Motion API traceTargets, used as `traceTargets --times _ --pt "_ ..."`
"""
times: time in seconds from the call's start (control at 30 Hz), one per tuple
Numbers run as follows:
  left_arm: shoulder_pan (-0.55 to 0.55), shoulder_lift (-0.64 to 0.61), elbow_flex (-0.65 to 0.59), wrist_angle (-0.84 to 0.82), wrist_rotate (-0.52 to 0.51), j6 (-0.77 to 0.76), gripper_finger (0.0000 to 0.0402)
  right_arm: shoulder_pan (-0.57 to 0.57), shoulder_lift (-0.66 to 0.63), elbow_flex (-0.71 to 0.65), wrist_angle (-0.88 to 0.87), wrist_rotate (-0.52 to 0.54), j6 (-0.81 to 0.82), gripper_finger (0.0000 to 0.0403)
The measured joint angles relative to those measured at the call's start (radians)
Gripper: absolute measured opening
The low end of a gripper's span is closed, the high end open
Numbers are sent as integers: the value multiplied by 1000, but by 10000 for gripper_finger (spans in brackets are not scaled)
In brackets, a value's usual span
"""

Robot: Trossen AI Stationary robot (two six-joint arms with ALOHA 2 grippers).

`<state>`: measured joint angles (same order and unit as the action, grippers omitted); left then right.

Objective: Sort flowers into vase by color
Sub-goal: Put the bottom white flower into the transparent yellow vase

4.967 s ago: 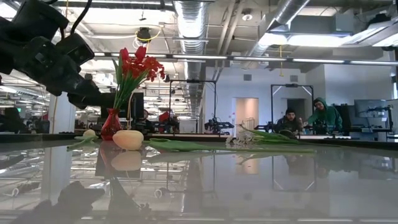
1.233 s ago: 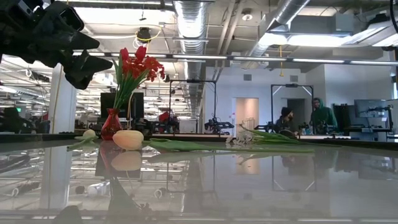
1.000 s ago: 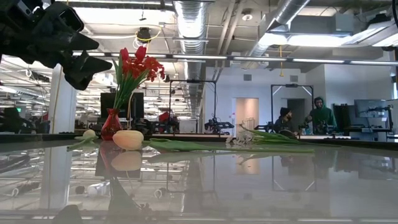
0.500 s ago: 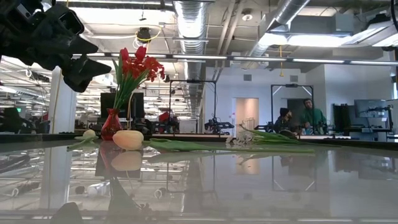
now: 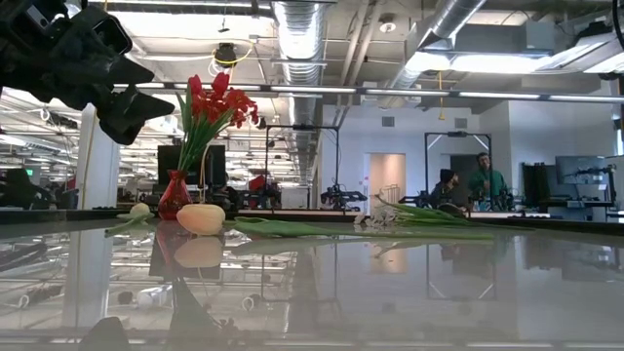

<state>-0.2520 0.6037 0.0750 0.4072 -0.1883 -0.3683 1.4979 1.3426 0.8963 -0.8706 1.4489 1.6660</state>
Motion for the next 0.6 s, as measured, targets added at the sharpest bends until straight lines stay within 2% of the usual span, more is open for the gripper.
traceTargets --times 0.2,0.5,0.6 --pt "0 0 0 1 -1 0 224 0 -20 -2 -7 -90 -12 103" --pt "0 0 0 2 -1 0 224 0 -104 -3 -12 -375 -19 164" --pt "0 0 0 3 -3 1 224 0 -141 -3 -13 -407 -18 171"
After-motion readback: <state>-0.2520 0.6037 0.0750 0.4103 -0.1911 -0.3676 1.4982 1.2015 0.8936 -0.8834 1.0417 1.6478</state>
